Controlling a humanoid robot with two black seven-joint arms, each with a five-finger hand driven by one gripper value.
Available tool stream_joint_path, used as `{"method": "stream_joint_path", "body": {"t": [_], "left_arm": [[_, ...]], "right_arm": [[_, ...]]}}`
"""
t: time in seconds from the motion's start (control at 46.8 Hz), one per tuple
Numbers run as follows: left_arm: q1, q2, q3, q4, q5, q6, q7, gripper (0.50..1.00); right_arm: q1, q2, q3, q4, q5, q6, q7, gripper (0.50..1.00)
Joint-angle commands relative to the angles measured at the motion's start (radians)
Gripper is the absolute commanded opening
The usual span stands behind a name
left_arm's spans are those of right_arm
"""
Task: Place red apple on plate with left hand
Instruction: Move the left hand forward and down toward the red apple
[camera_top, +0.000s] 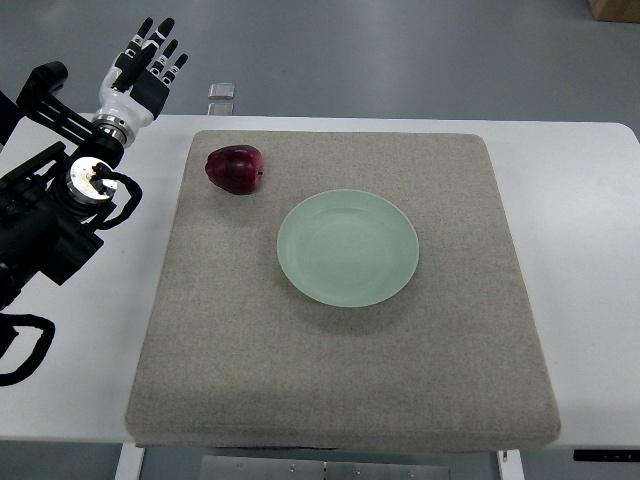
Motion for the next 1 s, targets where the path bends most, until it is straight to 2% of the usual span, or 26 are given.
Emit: {"method": "stream_joint_path", "body": {"t": [0.0, 0.598, 0.897, 0.983], "left_arm": [[0.000, 0.000, 0.002, 0.000, 0.009, 0.001, -0.002, 0.994], [0.002, 0.014, 0.026, 0.000, 0.028, 0.024, 0.000, 0.994], [-0.015, 0.048, 0.064, -0.003, 0.342, 0.012, 0.000, 0.994], [-0.020, 0.072, 0.066, -0.036, 0.419, 0.010, 0.002, 0.994]], "right_arm": [[0.000, 0.000, 0.000, 0.000, 0.001, 0.000, 0.000, 0.964], [0.000, 0.000, 0.000, 0.000, 0.001, 0.000, 0.000, 0.964], [0.000, 0.000, 0.000, 0.000, 0.001, 0.000, 0.000, 0.964], [0.000, 0.000, 0.000, 0.000, -0.001, 0.000, 0.000, 0.964]]}}
